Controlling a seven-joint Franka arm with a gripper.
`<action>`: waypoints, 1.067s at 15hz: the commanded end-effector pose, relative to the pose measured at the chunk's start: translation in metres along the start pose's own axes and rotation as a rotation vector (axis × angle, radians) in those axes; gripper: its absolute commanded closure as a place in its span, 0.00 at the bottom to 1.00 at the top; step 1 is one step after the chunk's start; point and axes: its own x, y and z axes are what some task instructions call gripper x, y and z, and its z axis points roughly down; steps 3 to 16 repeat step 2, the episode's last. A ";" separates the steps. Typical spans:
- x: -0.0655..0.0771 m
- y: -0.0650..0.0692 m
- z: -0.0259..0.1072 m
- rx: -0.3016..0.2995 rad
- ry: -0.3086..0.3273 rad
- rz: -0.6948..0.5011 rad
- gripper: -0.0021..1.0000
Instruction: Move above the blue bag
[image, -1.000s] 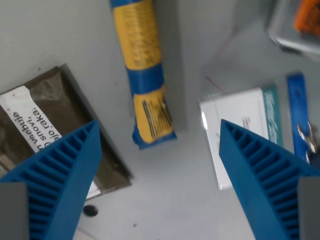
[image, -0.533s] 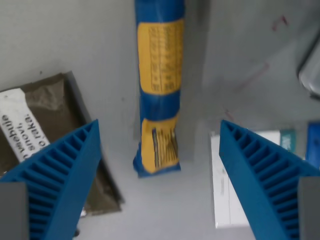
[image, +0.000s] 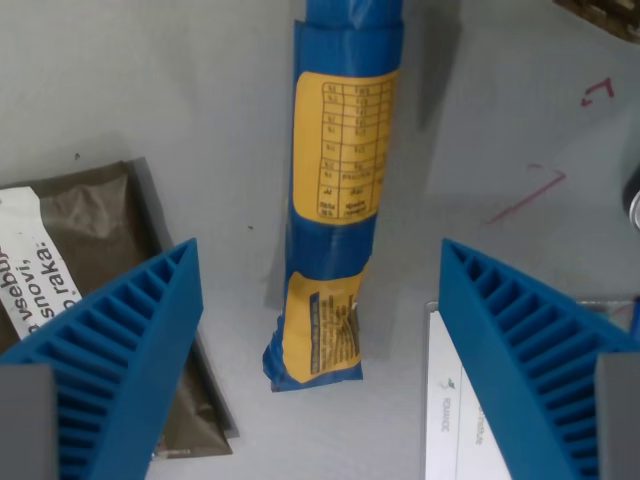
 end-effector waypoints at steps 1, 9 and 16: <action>-0.002 -0.003 0.003 -0.074 0.056 -0.046 0.00; -0.002 -0.003 0.003 -0.074 0.056 -0.046 0.00; -0.002 -0.003 0.003 -0.074 0.056 -0.046 0.00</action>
